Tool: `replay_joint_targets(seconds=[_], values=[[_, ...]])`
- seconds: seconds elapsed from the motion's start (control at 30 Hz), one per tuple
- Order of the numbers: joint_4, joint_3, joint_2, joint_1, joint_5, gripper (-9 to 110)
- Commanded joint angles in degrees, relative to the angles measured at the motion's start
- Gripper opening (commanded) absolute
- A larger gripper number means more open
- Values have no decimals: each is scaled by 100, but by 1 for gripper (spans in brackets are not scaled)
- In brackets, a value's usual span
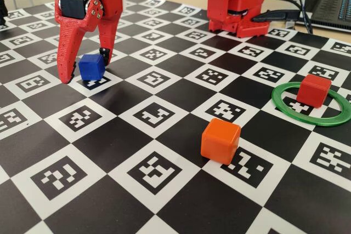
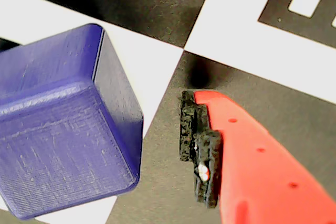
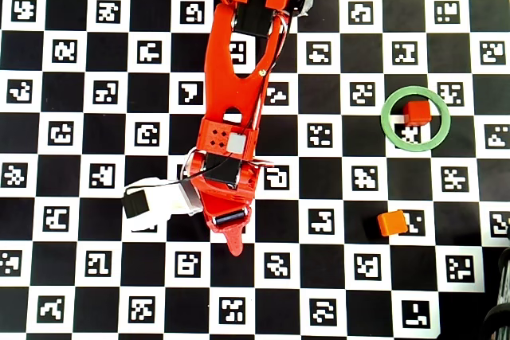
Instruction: Grab the red cube then put it in the green circle then put the blue cube on top and finally the orange cube on top
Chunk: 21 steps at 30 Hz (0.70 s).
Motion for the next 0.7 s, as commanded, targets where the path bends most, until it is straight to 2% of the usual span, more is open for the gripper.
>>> replay_joint_targets(seconds=[0.0,0.67], values=[[132,-290,202,-44,-308,48],[220,-782,79,-105,-1107,49]])
